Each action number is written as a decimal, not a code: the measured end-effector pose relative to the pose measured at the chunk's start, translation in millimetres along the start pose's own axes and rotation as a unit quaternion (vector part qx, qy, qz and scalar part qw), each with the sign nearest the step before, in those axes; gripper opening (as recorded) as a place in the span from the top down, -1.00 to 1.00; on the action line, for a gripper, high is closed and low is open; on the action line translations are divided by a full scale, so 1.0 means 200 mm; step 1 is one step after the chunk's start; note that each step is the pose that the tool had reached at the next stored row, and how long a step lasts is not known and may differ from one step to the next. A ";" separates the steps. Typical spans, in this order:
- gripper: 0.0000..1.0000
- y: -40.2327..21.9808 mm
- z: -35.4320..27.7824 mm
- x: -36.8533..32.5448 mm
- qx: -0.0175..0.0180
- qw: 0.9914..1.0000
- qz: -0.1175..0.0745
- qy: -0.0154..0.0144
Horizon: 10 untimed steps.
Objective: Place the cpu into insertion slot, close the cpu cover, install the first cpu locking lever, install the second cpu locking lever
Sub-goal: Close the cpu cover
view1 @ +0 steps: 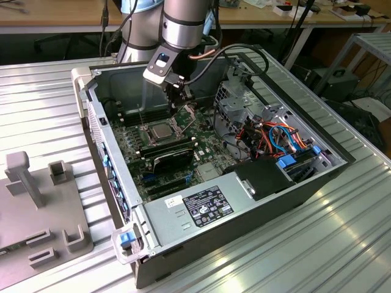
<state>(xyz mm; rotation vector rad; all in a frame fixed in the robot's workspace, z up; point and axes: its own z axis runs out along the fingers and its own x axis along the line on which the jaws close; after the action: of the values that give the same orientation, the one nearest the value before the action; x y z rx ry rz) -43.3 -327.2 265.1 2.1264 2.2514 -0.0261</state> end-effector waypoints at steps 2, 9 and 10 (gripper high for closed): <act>0.79 0.004 -0.003 0.001 0.000 1.000 0.000 0.000; 0.79 0.069 -0.002 0.000 0.000 1.000 0.000 0.000; 0.79 0.077 -0.002 0.000 0.000 1.000 0.000 0.000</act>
<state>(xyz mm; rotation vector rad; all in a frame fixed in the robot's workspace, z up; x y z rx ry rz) -27.9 -326.2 265.8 2.1261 2.2515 -0.0263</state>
